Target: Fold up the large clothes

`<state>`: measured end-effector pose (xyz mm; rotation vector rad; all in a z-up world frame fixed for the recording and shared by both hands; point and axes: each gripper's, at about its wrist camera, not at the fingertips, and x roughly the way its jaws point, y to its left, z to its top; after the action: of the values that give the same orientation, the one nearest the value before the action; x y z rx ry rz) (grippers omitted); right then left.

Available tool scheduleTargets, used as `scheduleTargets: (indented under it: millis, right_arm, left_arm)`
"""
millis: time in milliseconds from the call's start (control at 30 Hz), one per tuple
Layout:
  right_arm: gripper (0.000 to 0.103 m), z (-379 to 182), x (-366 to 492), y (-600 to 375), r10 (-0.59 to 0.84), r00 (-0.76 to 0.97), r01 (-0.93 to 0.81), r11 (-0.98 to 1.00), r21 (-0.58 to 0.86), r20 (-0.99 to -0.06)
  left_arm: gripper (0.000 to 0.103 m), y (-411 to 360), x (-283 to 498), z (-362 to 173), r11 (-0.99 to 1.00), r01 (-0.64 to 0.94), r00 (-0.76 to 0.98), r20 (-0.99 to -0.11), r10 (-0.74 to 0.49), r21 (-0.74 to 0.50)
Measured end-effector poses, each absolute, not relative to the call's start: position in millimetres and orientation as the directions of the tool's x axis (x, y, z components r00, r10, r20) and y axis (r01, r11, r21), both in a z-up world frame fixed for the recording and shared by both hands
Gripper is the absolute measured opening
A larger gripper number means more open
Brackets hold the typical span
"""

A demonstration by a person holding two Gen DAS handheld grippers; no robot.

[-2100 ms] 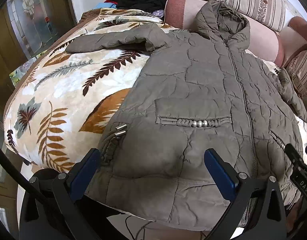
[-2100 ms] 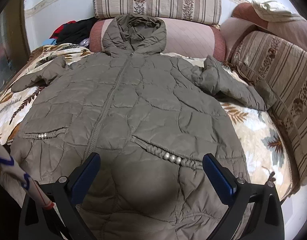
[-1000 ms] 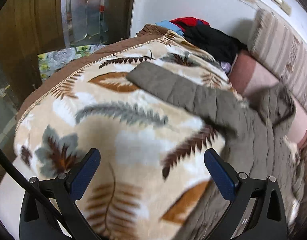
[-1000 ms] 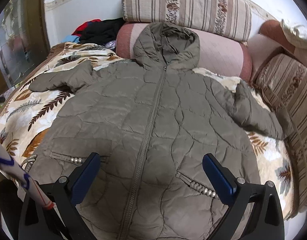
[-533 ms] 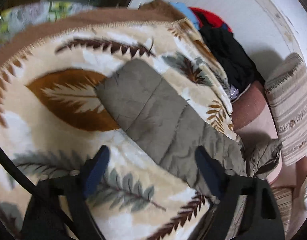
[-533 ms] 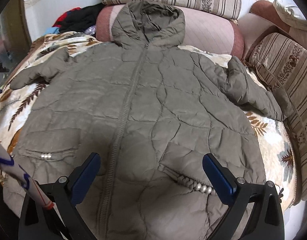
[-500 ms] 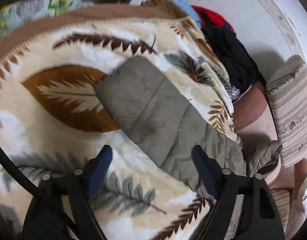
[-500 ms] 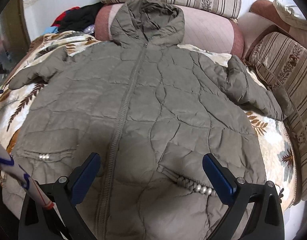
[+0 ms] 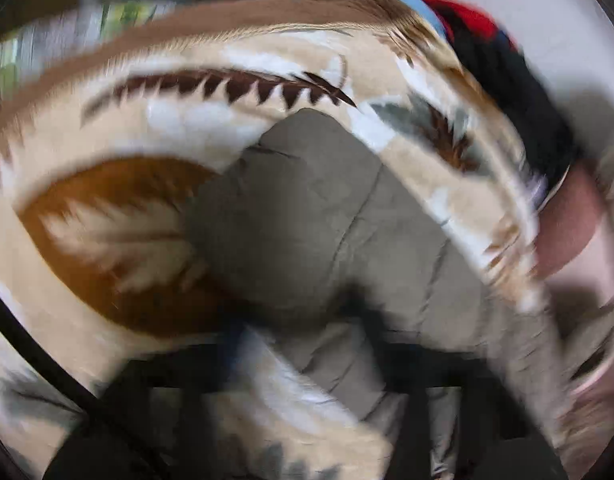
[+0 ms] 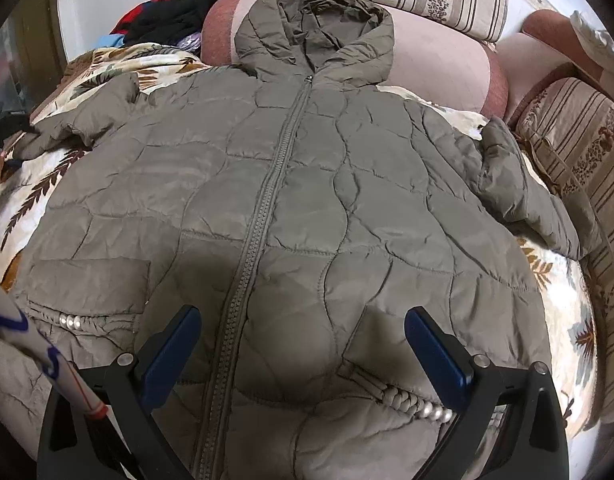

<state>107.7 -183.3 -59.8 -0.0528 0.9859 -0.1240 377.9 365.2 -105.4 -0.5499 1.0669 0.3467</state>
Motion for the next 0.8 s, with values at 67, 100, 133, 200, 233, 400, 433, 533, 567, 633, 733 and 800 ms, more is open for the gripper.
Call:
scheduleTargets:
  millis: [67,100,133,200,233,400,433,533,567,633,733,800]
  right_arm:
    - [0.102,-57.9,105.8,-185.5,-0.133,0.554,0.082,0.991,-0.105,-0.822]
    - [0.101,-55.8,103.1,-186.9,-0.135,0.564,0.081,0.991,-0.108,-0.815]
    - [0.101,-54.0,100.6,-187.7,-0.138,0.571,0.081,0.99,-0.111,-0.809]
    - [0.1,-48.4,94.9,-190.4,-0.14,0.591,0.084,0.99,-0.112,-0.795]
    - [0.1,-46.0,92.6,-191.8,-0.139,0.599,0.085,0.99,-0.11,-0.789]
    - [0.1,-33.3,77.2,-204.7,-0.138,0.634,0.114,0.99,-0.084,-0.761]
    - [0.1,-31.5,75.2,-207.3,-0.137,0.637,0.12,0.99,-0.078,-0.758]
    - [0.1,-25.0,63.5,-217.8,-0.132,0.651,0.142,0.989,-0.05,-0.747]
    - [0.1,-23.7,60.7,-220.7,-0.131,0.654,0.145,0.988,-0.047,-0.745]
    - [0.1,-20.5,53.8,-228.0,-0.14,0.659,0.162,0.986,-0.042,-0.739]
    - [0.1,-17.3,47.5,-238.9,-0.151,0.661,0.19,0.981,-0.031,-0.735]
    - [0.1,-15.5,45.0,-246.0,-0.15,0.661,0.207,0.978,-0.014,-0.735]
  left_arm:
    - [0.012,352.5,377.6,-91.8,0.844,-0.503,0.437,-0.897,0.064,-0.184]
    - [0.011,342.7,374.3,-77.6,0.856,-0.486,0.46,-0.884,0.08,-0.176]
    - [0.011,334.0,371.0,-64.6,0.865,-0.468,0.484,-0.871,0.08,-0.181]
    - [0.01,314.3,365.5,-39.8,0.885,-0.422,0.528,-0.847,0.063,-0.198]
    - [0.01,299.6,361.7,-24.7,0.899,-0.389,0.554,-0.831,0.054,-0.201]
    - [0.01,205.5,336.0,42.8,0.96,-0.174,0.66,-0.75,-0.052,-0.219]
    - [0.01,181.4,331.7,50.8,0.966,-0.123,0.666,-0.74,-0.091,-0.229]
    - [0.01,115.6,325.6,55.9,0.977,-0.004,0.664,-0.732,-0.155,-0.211]
    - [0.01,100.2,323.9,53.3,0.979,0.018,0.659,-0.734,-0.164,-0.202]
    - [0.01,63.9,320.2,38.9,0.976,0.067,0.625,-0.755,-0.201,-0.205]
    - [0.01,21.6,315.5,-0.9,0.973,0.09,0.549,-0.804,-0.228,-0.215]
    - [0.01,4.2,313.1,-27.4,0.972,0.094,0.5,-0.834,-0.233,-0.215]
